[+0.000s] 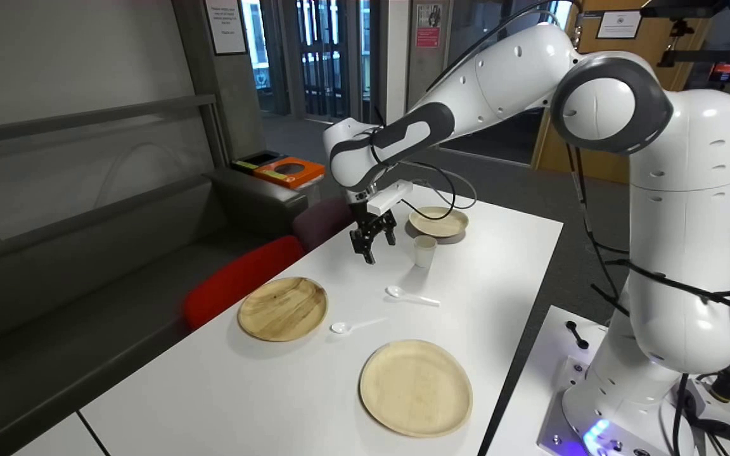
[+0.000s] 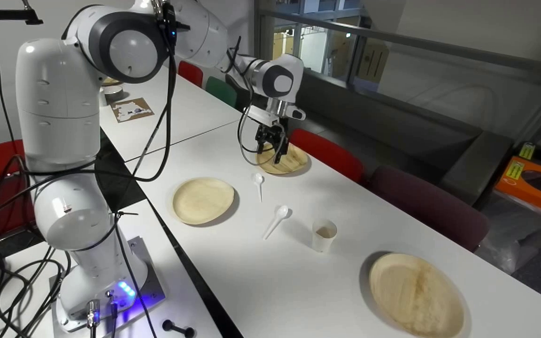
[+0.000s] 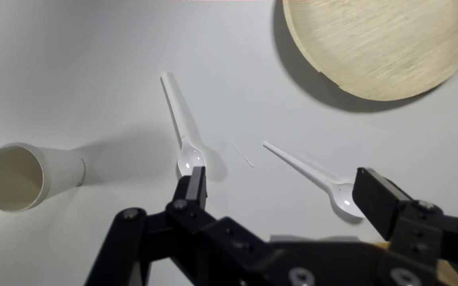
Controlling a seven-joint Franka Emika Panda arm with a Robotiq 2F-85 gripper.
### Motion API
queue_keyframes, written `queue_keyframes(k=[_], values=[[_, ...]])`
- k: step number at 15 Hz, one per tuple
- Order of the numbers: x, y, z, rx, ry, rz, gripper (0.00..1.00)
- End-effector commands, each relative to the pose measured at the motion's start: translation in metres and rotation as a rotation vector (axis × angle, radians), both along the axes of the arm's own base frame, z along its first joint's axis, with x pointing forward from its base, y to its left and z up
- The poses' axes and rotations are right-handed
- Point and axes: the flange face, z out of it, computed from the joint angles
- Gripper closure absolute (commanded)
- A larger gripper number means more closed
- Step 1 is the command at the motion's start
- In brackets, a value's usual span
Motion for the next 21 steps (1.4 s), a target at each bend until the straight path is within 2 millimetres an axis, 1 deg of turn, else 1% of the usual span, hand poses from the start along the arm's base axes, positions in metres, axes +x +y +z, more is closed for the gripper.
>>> queue_keyframes(k=[1, 3, 7, 9, 10, 13, 16, 17, 19, 21], values=[[-0.02, 0.01, 0.002, -0.029, -0.042, 0.193, 0.0], [-0.021, 0.013, -0.002, -0.038, -0.059, 0.293, 0.0], [-0.017, 0.011, -0.013, -0.043, -0.1, 0.49, 0.0], [-0.012, 0.015, -0.014, -0.016, -0.161, 0.569, 0.0], [-0.003, 0.017, -0.024, -0.025, -0.11, 0.485, 0.0], [-0.003, 0.017, -0.031, -0.021, -0.108, 0.492, 0.0], [-0.003, 0.017, -0.031, -0.021, -0.108, 0.492, 0.0], [-0.003, 0.018, -0.034, -0.012, -0.102, 0.542, 0.0], [-0.001, 0.024, -0.05, -0.016, -0.07, 0.648, 0.0], [0.0, 0.03, -0.069, 0.002, -0.04, 0.714, 0.0]])
